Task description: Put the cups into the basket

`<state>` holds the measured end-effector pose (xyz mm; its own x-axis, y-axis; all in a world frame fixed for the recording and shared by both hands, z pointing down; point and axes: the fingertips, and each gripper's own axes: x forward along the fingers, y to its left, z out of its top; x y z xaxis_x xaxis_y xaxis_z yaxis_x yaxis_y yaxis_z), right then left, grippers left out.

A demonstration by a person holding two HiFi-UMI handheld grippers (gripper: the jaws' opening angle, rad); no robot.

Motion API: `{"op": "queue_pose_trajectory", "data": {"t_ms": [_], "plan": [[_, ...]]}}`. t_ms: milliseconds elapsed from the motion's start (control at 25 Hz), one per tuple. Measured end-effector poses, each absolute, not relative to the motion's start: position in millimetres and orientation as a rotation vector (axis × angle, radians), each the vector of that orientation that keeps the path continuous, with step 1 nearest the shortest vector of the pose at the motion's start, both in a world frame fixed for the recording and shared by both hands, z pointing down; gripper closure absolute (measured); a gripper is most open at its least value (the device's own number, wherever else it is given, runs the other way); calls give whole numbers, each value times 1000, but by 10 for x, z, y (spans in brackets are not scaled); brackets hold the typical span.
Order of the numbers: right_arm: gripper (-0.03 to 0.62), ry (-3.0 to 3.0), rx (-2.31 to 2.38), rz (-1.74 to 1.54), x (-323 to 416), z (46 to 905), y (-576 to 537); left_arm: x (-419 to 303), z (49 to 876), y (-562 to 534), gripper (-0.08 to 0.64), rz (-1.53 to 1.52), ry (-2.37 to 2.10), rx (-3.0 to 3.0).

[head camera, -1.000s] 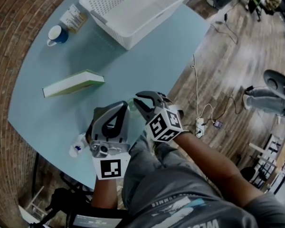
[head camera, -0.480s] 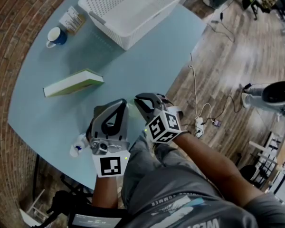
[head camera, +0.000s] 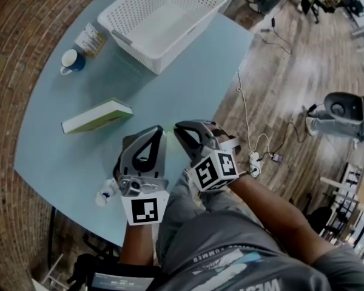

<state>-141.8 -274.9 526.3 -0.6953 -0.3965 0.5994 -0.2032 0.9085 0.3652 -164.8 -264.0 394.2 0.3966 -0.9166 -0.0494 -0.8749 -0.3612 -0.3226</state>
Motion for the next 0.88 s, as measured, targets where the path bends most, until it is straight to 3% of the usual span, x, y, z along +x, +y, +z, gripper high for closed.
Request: {"op": "queue_pose_trajectory", "data": {"t_ms": [880], "plan": [[560,-2362,531,-672,-1370,3982,-3121,-1462,3231,-2938,561,-99,1481,-2280]]}}
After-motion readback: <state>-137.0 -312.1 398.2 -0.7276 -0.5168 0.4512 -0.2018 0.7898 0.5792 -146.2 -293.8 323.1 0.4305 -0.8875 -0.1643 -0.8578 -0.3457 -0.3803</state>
